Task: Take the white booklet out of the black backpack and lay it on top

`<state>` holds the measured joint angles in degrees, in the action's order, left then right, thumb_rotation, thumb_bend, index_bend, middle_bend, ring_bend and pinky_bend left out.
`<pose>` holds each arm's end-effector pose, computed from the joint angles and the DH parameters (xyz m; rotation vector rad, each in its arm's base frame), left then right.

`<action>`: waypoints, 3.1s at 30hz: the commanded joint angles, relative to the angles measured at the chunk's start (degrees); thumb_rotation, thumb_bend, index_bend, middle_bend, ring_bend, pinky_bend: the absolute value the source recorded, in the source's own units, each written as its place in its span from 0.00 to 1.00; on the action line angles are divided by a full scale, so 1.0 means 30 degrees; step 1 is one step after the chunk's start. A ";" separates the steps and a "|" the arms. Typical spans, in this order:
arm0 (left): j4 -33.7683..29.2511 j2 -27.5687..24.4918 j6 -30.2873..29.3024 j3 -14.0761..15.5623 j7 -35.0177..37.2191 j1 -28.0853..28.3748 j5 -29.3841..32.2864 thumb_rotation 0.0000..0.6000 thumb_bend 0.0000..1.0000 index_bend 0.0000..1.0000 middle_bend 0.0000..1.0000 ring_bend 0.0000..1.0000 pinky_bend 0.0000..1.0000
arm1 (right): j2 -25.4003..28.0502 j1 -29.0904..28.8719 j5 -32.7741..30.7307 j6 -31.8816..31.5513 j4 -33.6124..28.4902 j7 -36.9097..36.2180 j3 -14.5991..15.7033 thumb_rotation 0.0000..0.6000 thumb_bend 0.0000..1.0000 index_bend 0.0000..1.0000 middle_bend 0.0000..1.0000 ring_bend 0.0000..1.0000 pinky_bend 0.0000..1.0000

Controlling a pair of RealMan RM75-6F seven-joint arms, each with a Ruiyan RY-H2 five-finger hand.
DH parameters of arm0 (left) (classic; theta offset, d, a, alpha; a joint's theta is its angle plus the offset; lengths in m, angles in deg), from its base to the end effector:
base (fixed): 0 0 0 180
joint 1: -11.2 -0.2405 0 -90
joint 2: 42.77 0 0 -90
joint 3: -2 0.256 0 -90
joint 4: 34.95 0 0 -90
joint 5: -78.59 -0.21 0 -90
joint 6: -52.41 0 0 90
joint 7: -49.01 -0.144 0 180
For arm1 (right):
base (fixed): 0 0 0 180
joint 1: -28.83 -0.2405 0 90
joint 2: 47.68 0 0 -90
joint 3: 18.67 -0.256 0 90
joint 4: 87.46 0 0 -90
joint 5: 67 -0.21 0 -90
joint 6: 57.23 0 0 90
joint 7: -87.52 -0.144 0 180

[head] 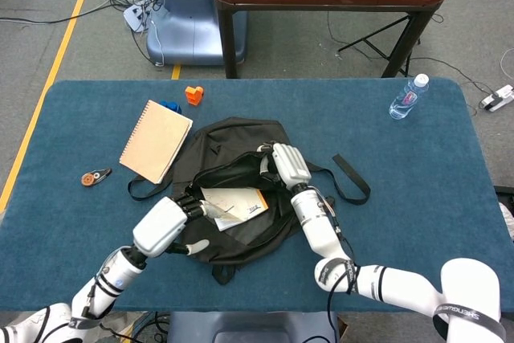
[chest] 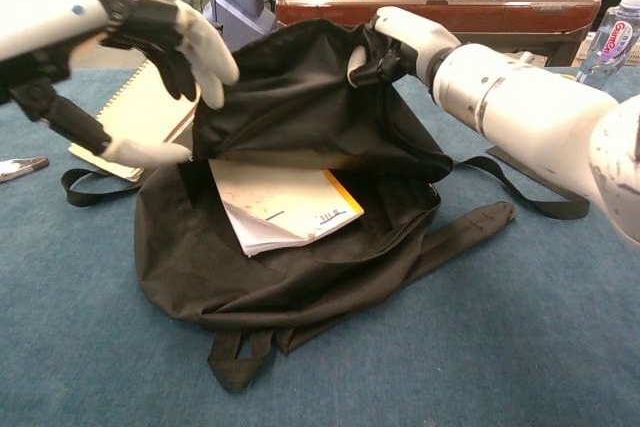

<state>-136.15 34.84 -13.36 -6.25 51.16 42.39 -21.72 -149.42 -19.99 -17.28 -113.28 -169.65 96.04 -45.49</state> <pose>-0.1092 0.2591 0.0466 -2.0044 -0.8739 -1.4885 -0.0568 -0.3784 -0.0372 1.4783 -1.4717 1.3474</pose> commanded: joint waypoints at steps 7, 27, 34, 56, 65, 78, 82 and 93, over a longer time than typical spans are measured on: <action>0.3556 0.4065 0.2748 0.0022 -0.3377 0.1883 0.2274 1.00 0.24 0.45 0.44 0.41 0.37 | 0.0031 0.0037 0.0194 -0.0178 0.0217 -0.0414 0.0270 1.00 0.88 0.69 0.44 0.25 0.24; 0.4461 0.7588 0.3893 -0.0871 -1.2265 0.2775 0.9888 1.00 0.23 0.29 0.32 0.31 0.34 | 0.0376 0.0388 0.0555 -0.0149 0.0201 -0.1266 0.0830 1.00 0.88 0.69 0.43 0.25 0.24; 0.4832 0.8881 0.3244 -0.1204 -1.4635 0.3521 1.1935 1.00 0.23 0.28 0.32 0.31 0.32 | 0.0515 0.0441 0.0537 0.0140 0.0274 -0.1504 0.0984 1.00 0.88 0.69 0.43 0.25 0.24; 0.6092 1.0150 0.1241 -0.0430 -1.9551 0.4824 1.5072 1.00 0.23 0.31 0.32 0.31 0.32 | 0.0784 0.0619 0.0620 0.0269 0.0304 -0.2017 0.1172 1.00 0.88 0.69 0.42 0.25 0.24; 0.7530 1.0545 0.1054 -0.0360 -1.9031 0.5033 1.4780 1.00 0.24 0.35 0.32 0.31 0.32 | 0.0856 0.0660 0.0622 0.0193 0.0230 -0.1936 0.1239 1.00 0.88 0.69 0.42 0.25 0.24; 0.9020 1.0766 0.0505 -0.0287 -1.7609 0.4999 1.3406 1.00 0.36 0.44 0.42 0.42 0.35 | 0.0838 0.0677 0.0632 0.0274 0.0263 -0.2075 0.1276 1.00 0.88 0.69 0.42 0.25 0.24; 0.9837 1.1039 0.0103 -0.0322 -1.6696 0.5029 1.2405 1.00 0.37 0.48 0.47 0.47 0.39 | 0.0928 0.0695 0.0694 0.0256 0.0138 -0.2152 0.1227 1.00 0.87 0.69 0.42 0.25 0.24; 1.2246 1.1572 -0.1531 -0.0911 -1.2580 0.5014 0.9457 1.00 0.37 0.64 0.65 0.63 0.56 | 0.1356 0.0752 0.0559 0.0203 -0.0013 -0.2305 0.0902 1.00 0.86 0.69 0.42 0.25 0.24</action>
<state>-100.86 69.31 -16.79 -8.40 11.31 57.47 8.31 -145.43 -17.72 -15.55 -112.68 -169.65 89.16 -42.71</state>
